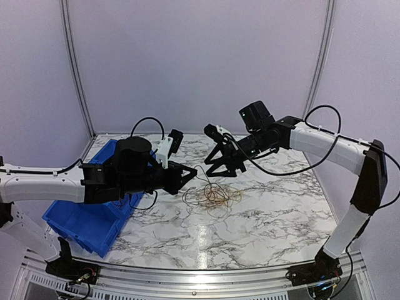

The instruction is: Untangle the cables

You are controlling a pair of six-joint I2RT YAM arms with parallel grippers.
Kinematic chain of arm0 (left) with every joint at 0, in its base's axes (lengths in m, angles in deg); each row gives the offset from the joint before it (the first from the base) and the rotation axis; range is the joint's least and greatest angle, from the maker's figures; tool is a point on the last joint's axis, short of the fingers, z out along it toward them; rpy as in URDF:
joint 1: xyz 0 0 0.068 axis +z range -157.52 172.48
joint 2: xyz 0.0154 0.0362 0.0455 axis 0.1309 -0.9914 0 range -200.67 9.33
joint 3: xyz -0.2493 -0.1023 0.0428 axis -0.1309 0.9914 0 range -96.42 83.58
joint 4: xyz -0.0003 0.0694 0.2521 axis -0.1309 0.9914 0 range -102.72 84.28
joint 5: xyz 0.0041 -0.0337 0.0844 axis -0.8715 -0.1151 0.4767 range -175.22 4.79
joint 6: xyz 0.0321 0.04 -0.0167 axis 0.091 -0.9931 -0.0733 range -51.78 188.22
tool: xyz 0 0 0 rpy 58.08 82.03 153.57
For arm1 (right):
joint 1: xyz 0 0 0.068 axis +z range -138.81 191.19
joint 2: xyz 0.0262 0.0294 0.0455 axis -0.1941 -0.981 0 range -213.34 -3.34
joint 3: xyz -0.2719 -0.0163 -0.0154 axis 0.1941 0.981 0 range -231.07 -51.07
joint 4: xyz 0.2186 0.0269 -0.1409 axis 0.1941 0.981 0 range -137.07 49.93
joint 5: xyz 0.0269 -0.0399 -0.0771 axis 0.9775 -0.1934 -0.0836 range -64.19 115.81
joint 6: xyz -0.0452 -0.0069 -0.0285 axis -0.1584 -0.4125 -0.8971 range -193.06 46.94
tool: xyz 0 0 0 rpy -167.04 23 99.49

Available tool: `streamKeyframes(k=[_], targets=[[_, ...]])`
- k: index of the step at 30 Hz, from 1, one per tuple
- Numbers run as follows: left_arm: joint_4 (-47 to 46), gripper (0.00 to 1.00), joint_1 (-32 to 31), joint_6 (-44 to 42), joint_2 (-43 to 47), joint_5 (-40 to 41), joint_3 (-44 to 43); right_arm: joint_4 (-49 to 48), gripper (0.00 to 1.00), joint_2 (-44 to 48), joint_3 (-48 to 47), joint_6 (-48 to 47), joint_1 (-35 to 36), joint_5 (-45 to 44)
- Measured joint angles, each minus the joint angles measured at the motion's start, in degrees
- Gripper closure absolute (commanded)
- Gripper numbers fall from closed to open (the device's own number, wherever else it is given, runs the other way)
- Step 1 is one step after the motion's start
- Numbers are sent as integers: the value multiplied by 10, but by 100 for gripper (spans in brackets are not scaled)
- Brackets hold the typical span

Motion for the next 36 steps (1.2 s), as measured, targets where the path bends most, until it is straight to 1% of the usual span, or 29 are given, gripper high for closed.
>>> streamKeyframes(k=[2,4,5,7,8,9,17,19,23,25,29,36], targets=[[-3,100,-3,-3,-6,-3,-6,-1,44,-8,-3,2,14,12],[-6,100,-5,-6,-9,-4,-9,0,53,-16,-3,5,24,20],[-8,100,-6,-6,-10,-4,-9,0,61,-19,-3,5,27,24],[-9,100,-8,-7,-11,-4,-9,-1,84,-24,-3,9,29,34],[-9,100,-9,-8,-12,-4,-9,-2,94,-25,-3,7,29,38],[-9,100,-9,-8,-12,-4,-9,-2,100,-25,-2,7,29,43],[-13,100,-10,-11,-22,13,-9,-9,100,-24,4,13,29,61],[-14,90,-10,-11,-27,24,-9,-10,100,-23,11,17,29,61],[-38,83,-12,-9,-45,63,-9,-16,100,-17,19,28,29,62],[-63,83,-12,-9,-61,81,-9,-18,100,-10,21,32,29,62],[-117,90,-12,-10,-110,109,-9,-18,100,5,21,35,29,62],[-224,92,-14,-12,-190,156,-9,-5,100,37,21,27,29,68]])
